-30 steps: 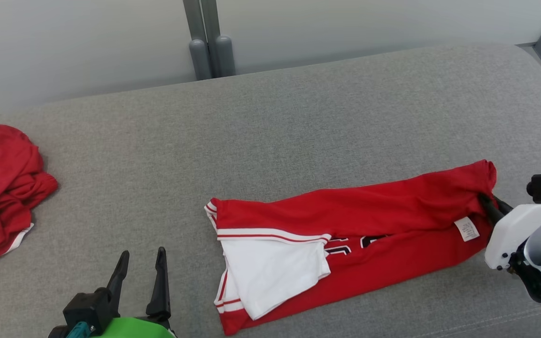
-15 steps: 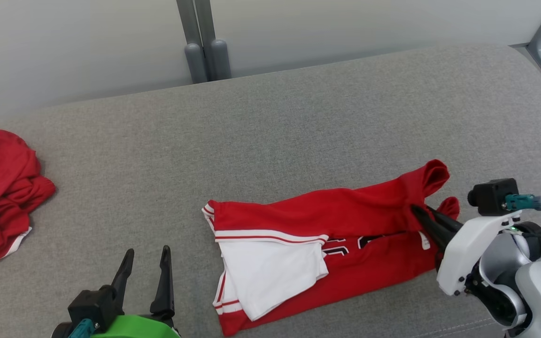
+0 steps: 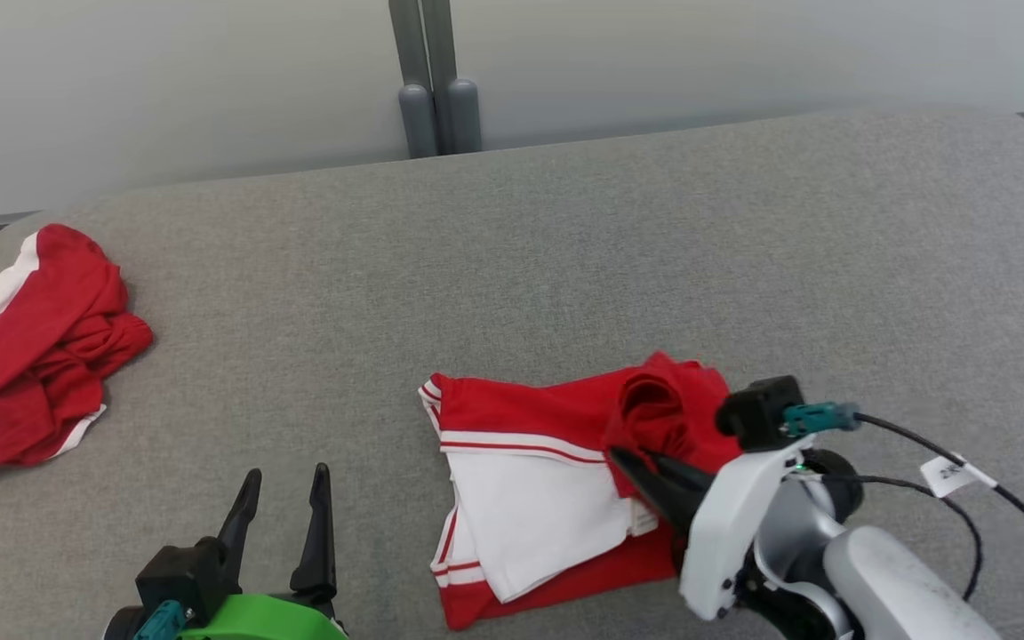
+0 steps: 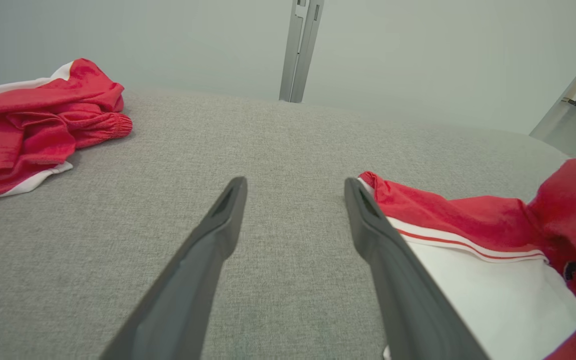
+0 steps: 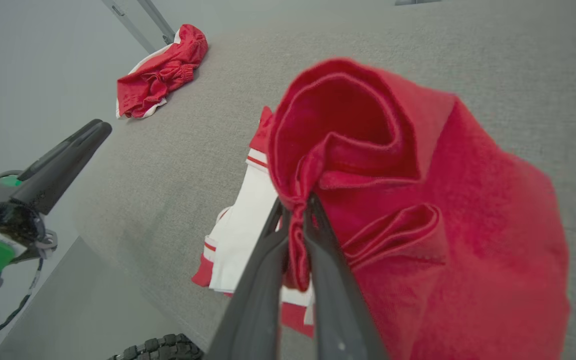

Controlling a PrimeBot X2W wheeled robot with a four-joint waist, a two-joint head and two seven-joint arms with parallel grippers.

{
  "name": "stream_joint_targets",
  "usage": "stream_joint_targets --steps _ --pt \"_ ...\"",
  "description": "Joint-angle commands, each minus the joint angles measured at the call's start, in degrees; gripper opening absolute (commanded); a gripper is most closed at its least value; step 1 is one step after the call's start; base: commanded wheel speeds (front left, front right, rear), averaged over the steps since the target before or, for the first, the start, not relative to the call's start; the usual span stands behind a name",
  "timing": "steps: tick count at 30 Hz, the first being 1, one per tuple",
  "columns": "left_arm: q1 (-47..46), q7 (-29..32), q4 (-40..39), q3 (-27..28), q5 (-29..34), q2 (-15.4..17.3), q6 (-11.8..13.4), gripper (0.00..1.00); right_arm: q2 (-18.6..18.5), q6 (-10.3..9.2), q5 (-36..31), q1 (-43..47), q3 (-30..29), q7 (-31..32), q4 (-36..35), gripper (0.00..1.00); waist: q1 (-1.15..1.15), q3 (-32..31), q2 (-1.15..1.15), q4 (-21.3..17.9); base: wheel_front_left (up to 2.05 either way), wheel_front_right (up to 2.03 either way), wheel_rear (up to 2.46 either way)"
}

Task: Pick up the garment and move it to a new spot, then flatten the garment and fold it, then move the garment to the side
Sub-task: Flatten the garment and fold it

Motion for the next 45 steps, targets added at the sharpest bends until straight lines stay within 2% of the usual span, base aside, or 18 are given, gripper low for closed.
stream_joint_targets --steps 1,9,20,22,24,25,34,45 --pt "-0.89 0.0 0.17 0.0 -0.02 -0.07 -0.13 1.0 0.98 0.02 0.52 -1.02 1.38 -0.55 0.95 0.0 0.0 -0.39 0.0 1.05 0.0 0.0 0.0" --pt "-0.98 0.07 0.64 -0.71 -0.08 -0.22 -0.39 1.0 6.61 0.02 2.24 -5.2 7.8 -3.87 9.46 0.0 0.0 -0.87 0.0 4.27 0.0 0.0 0.0" --pt "-0.94 0.05 1.03 -1.44 -0.12 -0.47 -0.37 1.0 11.34 0.02 2.78 -11.18 8.27 -10.04 23.96 0.0 0.0 -1.36 0.0 6.88 0.0 0.0 0.0" --pt "-0.9 0.03 1.09 -1.49 -0.18 -0.5 -0.36 1.0 11.81 0.02 3.02 -11.92 8.22 -11.03 26.08 0.29 0.0 -1.37 0.0 7.04 0.0 0.0 0.0" --pt "-0.81 -0.01 1.07 -1.45 -0.25 -0.52 -0.2 1.0 12.03 0.02 3.45 -12.48 8.26 -12.23 27.45 0.9 0.0 -1.3 0.0 7.01 0.0 0.0 0.0" --pt "-0.73 -0.04 1.03 -1.43 -0.28 -0.54 -0.08 1.0 12.09 0.02 3.76 -12.69 8.37 -12.83 28.0 1.0 0.0 -1.26 0.0 6.93 0.0 0.0 0.0" --pt "-0.52 -0.11 0.64 -1.69 -0.2 -0.61 0.07 1.0 12.33 0.02 6.08 -14.23 7.79 -18.42 26.47 1.0 0.0 -1.11 0.0 5.0 0.0 0.0 0.0" --pt "-0.73 -0.13 0.38 -1.89 -0.3 -0.22 0.37 1.0 8.98 0.02 -4.66 -12.02 2.14 -27.38 25.11 1.0 0.0 -1.05 0.0 3.52 0.0 0.0 0.0"
